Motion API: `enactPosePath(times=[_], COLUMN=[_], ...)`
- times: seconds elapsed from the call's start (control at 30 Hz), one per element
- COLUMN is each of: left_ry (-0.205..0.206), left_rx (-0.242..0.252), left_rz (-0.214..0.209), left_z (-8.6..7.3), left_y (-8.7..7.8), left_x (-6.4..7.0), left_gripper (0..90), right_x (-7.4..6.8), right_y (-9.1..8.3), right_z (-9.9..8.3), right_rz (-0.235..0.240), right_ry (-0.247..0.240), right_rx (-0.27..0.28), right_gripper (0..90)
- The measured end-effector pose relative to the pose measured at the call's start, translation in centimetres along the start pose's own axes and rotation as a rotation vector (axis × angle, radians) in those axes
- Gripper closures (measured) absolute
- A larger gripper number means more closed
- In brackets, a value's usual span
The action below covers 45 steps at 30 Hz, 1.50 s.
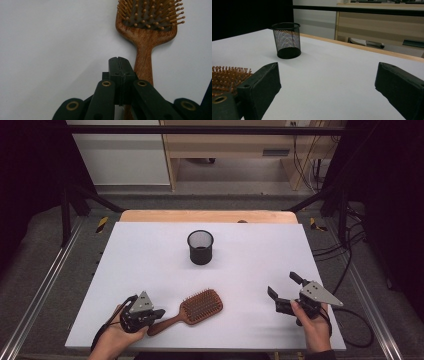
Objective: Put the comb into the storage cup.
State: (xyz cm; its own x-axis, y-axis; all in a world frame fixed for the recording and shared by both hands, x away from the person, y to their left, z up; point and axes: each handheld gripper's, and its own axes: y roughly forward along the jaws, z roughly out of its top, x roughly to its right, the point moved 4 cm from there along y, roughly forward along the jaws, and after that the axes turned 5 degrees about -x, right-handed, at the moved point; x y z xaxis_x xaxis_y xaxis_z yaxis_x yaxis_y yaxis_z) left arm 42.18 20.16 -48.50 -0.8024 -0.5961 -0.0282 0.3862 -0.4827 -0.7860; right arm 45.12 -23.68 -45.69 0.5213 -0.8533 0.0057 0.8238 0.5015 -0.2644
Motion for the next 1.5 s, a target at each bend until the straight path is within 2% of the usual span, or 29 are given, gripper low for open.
enactPosePath(times=[0.3,0.37,0.4,0.43,0.47,0.5,0.53,0.57,0.73,0.77,0.8,0.93,1.1,1.2,1.3,1.4,1.5], left_ry=[0.033,0.034,0.037,0.039,0.036,0.03,0.022,0.01,-0.015,-0.025,-0.022,-0.018,0.004,0.008,0.006,0.027,0.032], left_rx=[-0.027,-0.034,-0.034,-0.036,-0.04,-0.041,-0.038,-0.042,-0.068,-0.087,-0.091,-0.102,-0.148,-0.152,-0.171,-0.197,-0.203], left_rz=[0.007,0.019,0.024,0.027,0.033,0.048,0.06,0.075,0.068,0.069,0.068,0.06,0.04,0.045,0.03,0.036,0.031], left_z=[1.5,1.7,1.8,1.9,1.9,1.9,1.9,1.9,2.0,2.1,2.3,2.7,2.9,3.0,3.1,3.2,3.4], left_y=[-0.5,-0.7,-0.8,-0.9,-0.9,-0.9,-0.9,-0.7,0.0,0.3,0.4,0.6,1.1,1.1,1.0,1.0,1.0], left_x=[0.6,0.8,0.9,1.2,1.3,1.4,1.5,1.7,1.9,2.0,2.1,2.4,2.4,2.4,2.5,2.5,2.5], left_gripper=[89.6,80.9,80.9,77.6,66.4,66.4,52.2,46.2,20.0,20.0,11.0,7.4,7.4,7.2,6.9,6.8,6.8], right_x=[-0.1,-0.2,-0.2,-0.2,-0.1,-0.1,-0.1,-0.1,-0.2,-0.2,-0.3,-0.3,-0.5,-0.6,-0.7,-0.6,-0.7], right_y=[0.2,0.1,0.1,0.1,0.1,0.1,0.0,0.0,0.0,0.1,0.1,0.1,0.4,0.5,0.5,0.6,0.6], right_z=[0.0,-0.1,-0.1,-0.1,-0.1,-0.1,0.1,0.1,0.1,0.1,0.1,0.1,0.0,-0.1,-0.1,-0.2,-0.2], right_rz=[-0.001,0.002,0.002,0.002,0.002,0.002,0.002,0.002,0.014,0.015,0.014,0.016,0.024,0.026,0.023,0.021,0.023], right_ry=[-0.018,-0.026,-0.026,-0.03,-0.032,-0.032,-0.029,-0.029,-0.031,-0.033,-0.034,-0.032,-0.041,-0.048,-0.041,-0.041,-0.041], right_rx=[-0.007,-0.01,-0.01,-0.012,-0.012,-0.012,-0.004,-0.002,-0.005,-0.006,-0.008,-0.009,-0.028,-0.034,-0.039,-0.044,-0.047], right_gripper=[6.0,5.8,5.8,5.8,5.8,5.8,5.8,5.8,5.7,5.7,5.6,5.5,5.2,5.1,5.1,5.1,5.1])
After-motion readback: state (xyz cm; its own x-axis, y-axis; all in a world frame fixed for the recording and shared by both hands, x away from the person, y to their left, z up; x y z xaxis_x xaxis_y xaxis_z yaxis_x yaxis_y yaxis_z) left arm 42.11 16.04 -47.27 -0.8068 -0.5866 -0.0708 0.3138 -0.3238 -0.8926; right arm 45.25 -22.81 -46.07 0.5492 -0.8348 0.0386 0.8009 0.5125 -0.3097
